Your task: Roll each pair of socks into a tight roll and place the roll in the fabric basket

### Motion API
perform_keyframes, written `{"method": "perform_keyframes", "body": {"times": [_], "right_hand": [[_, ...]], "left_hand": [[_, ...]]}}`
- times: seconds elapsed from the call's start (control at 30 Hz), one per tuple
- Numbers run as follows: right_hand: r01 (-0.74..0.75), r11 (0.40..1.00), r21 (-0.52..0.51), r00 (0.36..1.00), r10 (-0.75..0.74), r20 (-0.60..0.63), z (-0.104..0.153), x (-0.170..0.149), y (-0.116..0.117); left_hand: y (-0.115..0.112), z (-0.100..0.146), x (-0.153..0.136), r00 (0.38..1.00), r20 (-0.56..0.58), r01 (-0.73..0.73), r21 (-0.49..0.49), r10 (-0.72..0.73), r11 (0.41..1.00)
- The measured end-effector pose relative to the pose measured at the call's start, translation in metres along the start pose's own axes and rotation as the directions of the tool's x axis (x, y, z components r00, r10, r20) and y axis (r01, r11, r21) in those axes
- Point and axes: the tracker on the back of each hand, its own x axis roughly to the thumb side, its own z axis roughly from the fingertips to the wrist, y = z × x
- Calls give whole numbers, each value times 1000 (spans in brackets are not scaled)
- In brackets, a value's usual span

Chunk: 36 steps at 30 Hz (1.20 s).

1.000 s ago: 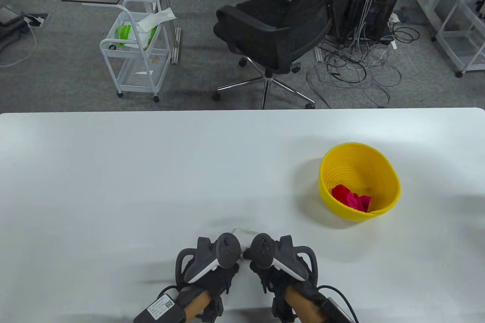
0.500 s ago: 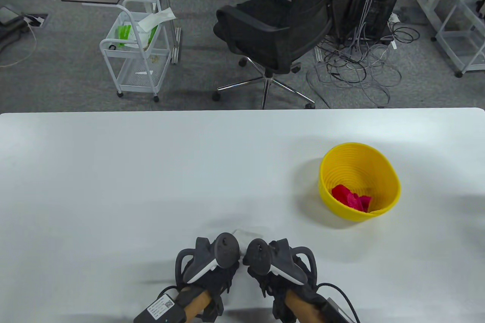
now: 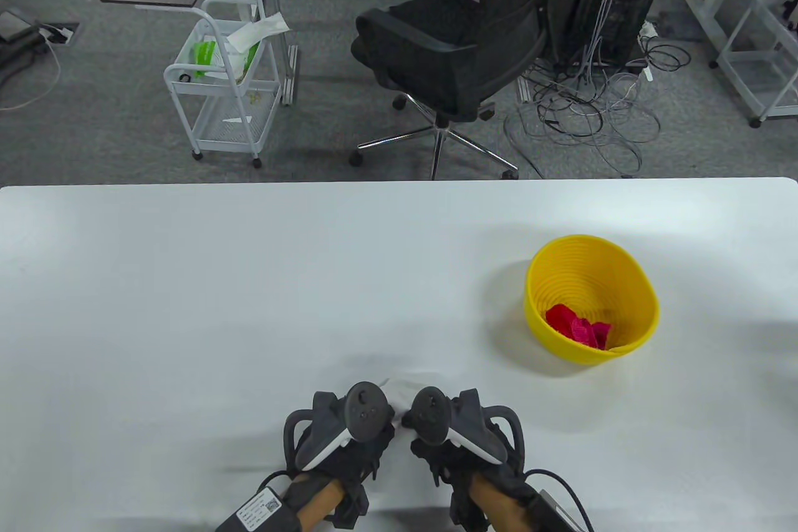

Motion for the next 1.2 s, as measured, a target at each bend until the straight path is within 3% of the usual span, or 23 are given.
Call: {"method": "perform_keyframes", "body": {"times": [0.23, 0.57, 0.83, 1.2], "right_hand": [[-12, 1000, -10, 1000, 12, -21, -2, 0, 2], [14, 999, -37, 1000, -15, -27, -2, -1, -1], [-24, 991, -133, 999, 30, 41, 10, 9, -11], [-35, 999, -40, 999, 36, 11, 4, 6, -2]], "left_hand": [[-13, -5, 0, 998, -4, 59, -60, -59, 997], [-14, -6, 1, 999, 1, 52, -37, -52, 998], [-15, -7, 2, 999, 8, 52, -50, -52, 997], [-14, -7, -1, 1000, 8, 15, -51, -15, 999]]}}
